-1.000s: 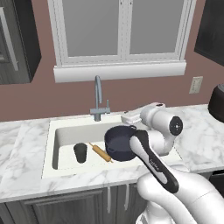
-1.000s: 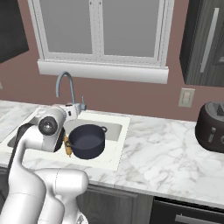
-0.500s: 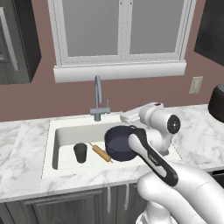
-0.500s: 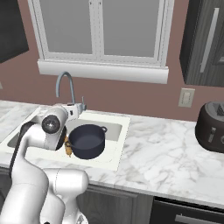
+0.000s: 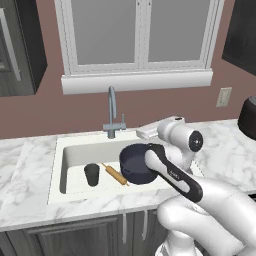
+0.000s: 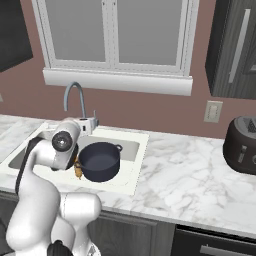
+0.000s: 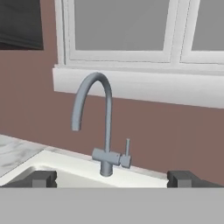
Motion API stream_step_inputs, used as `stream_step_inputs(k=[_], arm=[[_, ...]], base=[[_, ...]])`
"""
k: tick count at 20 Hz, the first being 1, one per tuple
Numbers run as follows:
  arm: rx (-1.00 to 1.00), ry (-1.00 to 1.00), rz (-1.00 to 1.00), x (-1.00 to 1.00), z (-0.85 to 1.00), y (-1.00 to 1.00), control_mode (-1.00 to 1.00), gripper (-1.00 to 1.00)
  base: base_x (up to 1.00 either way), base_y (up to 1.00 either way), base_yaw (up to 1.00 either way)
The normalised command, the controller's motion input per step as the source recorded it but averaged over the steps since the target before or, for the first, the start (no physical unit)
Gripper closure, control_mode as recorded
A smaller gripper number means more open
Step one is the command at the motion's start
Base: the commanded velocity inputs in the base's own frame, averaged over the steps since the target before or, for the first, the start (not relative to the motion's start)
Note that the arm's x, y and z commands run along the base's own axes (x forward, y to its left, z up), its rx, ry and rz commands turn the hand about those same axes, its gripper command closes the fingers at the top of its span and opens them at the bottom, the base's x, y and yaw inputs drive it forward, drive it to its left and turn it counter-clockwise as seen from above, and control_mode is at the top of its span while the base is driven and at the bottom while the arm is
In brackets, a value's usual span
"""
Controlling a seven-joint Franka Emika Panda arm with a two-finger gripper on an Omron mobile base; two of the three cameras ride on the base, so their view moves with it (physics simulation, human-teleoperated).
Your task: Pick the pot and glass cup and place them in the sink. Then turn on the water.
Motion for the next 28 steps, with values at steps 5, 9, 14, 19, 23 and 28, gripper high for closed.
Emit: stream_step_inputs(k=[5, 9, 14, 19, 23, 28], arm=[[0.04, -0.03, 0.00, 0.20, -0.19, -0.01, -1.00, -1.00], [0.04, -0.04, 0.00, 0.25, -0.23, -0.01, -1.00, -1.00], [0.03, -0.04, 0.00, 0.19, -0.27, -0.09, -1.00, -1.00], [0.00, 0.00, 0.00, 0.09, -0.23, -0.08, -1.00, -1.00], [0.00, 0.00, 0.00, 0.04, -0.32, -0.07, -1.00, -1.00], [0.00, 0.00, 0.00, 0.01, -0.33, -0.03, -1.00, -1.00]], base=[[0.00, 0.00, 0.00], [0.00, 0.00, 0.00], [0.00, 0.00, 0.00], [0.00, 0.00, 0.00], [0.00, 0.00, 0.00], [0.00, 0.00, 0.00]])
